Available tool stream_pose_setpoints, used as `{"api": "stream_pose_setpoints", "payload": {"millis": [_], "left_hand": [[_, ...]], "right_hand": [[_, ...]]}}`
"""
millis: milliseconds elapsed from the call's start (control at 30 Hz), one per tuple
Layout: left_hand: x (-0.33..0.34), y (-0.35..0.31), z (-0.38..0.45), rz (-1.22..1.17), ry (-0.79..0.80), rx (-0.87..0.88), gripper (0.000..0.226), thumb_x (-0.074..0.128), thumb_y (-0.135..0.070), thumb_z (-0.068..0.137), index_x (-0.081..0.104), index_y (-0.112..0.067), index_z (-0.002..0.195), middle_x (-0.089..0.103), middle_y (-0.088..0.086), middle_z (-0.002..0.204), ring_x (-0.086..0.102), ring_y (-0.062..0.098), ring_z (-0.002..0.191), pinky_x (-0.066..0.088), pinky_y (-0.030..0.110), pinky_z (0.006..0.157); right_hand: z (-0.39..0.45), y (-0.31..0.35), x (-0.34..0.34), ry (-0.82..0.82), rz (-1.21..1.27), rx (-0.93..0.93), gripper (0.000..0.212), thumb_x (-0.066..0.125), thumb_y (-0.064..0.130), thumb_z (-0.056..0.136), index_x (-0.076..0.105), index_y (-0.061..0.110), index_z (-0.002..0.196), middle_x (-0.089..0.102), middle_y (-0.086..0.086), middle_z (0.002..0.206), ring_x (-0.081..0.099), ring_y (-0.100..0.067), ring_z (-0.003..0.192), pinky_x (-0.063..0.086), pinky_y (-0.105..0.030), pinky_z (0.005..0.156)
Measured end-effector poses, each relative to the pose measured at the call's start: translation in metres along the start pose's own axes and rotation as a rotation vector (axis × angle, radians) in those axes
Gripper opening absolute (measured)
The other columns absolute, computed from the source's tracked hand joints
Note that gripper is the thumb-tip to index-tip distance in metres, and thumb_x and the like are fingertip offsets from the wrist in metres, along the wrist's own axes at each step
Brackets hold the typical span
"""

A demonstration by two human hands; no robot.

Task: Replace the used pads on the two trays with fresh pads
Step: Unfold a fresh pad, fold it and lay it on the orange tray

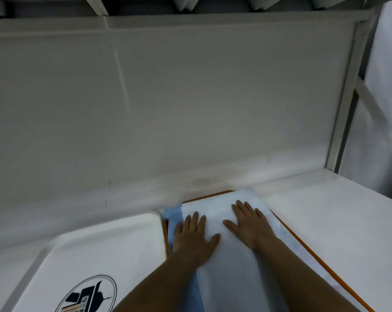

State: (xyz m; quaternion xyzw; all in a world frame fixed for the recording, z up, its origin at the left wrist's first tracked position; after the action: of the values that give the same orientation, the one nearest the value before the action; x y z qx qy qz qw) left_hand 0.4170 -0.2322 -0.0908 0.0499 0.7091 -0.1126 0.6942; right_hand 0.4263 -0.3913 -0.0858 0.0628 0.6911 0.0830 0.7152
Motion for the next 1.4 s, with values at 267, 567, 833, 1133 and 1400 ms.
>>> {"api": "stream_pose_setpoints", "payload": {"millis": [267, 567, 833, 1133, 1400], "left_hand": [[0.001, 0.019, -0.008, -0.027, 0.038, -0.188, 0.099, 0.005, -0.078, 0.080, -0.002, -0.009, 0.152, -0.003, 0.012, 0.160, -0.003, 0.025, 0.147, -0.005, 0.042, 0.119], [0.003, -0.031, 0.010, -0.062, -0.035, 0.176, 0.066, 0.008, -0.058, 0.093, 0.012, -0.028, 0.152, 0.001, -0.001, 0.161, -0.002, 0.018, 0.148, 0.000, 0.038, 0.118], [0.006, 0.006, -0.006, -0.086, 0.034, -0.120, 0.080, 0.000, -0.065, 0.088, 0.001, -0.017, 0.153, -0.005, 0.005, 0.160, -0.008, 0.027, 0.147, -0.004, 0.045, 0.118], [0.002, -0.048, -0.082, -0.037, 0.116, 0.188, 0.074, -0.002, -0.051, 0.086, 0.008, -0.021, 0.152, 0.003, 0.001, 0.161, 0.004, 0.017, 0.147, 0.004, 0.037, 0.118], [-0.017, -0.023, -0.148, 0.031, 0.178, -0.069, 0.074, 0.030, -0.056, 0.094, 0.024, -0.003, 0.146, 0.019, 0.017, 0.155, 0.020, 0.028, 0.143, -0.005, 0.046, 0.116]], "right_hand": [[-0.003, -0.015, 0.000, -0.003, -0.017, 0.112, 0.074, 0.015, 0.062, 0.094, 0.008, 0.017, 0.152, 0.002, -0.002, 0.160, -0.001, -0.020, 0.148, 0.004, -0.039, 0.118], [0.009, 0.008, 0.005, -0.032, -0.052, -0.092, 0.135, -0.044, 0.078, 0.039, 0.008, 0.026, 0.152, -0.002, 0.004, 0.160, -0.005, -0.014, 0.147, -0.002, -0.035, 0.118], [0.000, -0.015, -0.003, -0.105, -0.067, 0.050, 0.053, 0.019, 0.042, 0.101, 0.025, 0.016, 0.147, 0.020, -0.005, 0.157, 0.015, -0.021, 0.145, 0.011, -0.034, 0.118], [-0.096, 0.019, -0.002, 0.102, -0.065, -0.137, 0.126, -0.032, 0.083, 0.049, 0.014, 0.025, 0.151, 0.007, 0.002, 0.160, 0.006, -0.016, 0.147, 0.010, -0.034, 0.117], [-0.179, -0.026, -0.027, 0.178, -0.114, 0.092, 0.065, 0.026, 0.053, 0.097, 0.018, 0.016, 0.150, 0.012, -0.004, 0.159, 0.010, -0.022, 0.146, 0.012, -0.039, 0.117]]}}
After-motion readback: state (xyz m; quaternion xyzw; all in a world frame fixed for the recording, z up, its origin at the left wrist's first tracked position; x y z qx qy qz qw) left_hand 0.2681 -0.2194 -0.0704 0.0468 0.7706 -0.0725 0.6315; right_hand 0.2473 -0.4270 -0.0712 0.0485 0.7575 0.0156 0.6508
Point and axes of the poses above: each hand's wrist, its own z-axis towards the middle knuckle, its own x-axis out of the palm, y = z × x, the point moved 8 cm from there along z, towards the middle knuckle
